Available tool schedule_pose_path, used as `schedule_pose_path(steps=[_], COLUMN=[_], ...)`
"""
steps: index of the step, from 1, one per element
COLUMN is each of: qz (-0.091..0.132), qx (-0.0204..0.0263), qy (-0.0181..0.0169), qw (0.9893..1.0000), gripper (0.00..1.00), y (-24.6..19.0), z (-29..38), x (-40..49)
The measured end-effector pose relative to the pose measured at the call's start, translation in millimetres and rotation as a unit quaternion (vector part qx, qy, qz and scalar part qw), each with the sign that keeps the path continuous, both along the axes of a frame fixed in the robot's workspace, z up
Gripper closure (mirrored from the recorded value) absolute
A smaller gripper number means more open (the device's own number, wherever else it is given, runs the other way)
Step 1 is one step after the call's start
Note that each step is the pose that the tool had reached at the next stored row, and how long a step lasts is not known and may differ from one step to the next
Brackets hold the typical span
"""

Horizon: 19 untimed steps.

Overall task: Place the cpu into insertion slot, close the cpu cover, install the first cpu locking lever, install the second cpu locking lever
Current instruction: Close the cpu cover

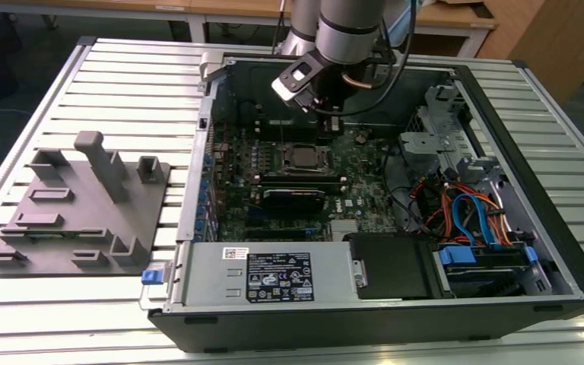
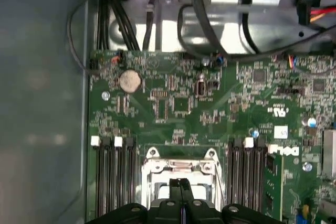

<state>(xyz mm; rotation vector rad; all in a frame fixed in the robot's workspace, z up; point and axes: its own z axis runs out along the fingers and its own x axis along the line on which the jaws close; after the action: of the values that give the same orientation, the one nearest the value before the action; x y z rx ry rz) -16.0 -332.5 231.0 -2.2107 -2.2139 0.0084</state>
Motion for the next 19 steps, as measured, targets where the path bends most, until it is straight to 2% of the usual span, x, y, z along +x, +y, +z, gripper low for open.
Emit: schedule_pose_path(steps=[10, 19], qz=[0.004, 0.006], qx=[0.0000, 0.0000], qy=[0.0009, 0.0024], qw=[1.0000, 1.0000], gripper=[0.90, 0.90], y=[-0.3, -0.8], z=[-10.6, -19.0], x=[-28.6, -40.0])
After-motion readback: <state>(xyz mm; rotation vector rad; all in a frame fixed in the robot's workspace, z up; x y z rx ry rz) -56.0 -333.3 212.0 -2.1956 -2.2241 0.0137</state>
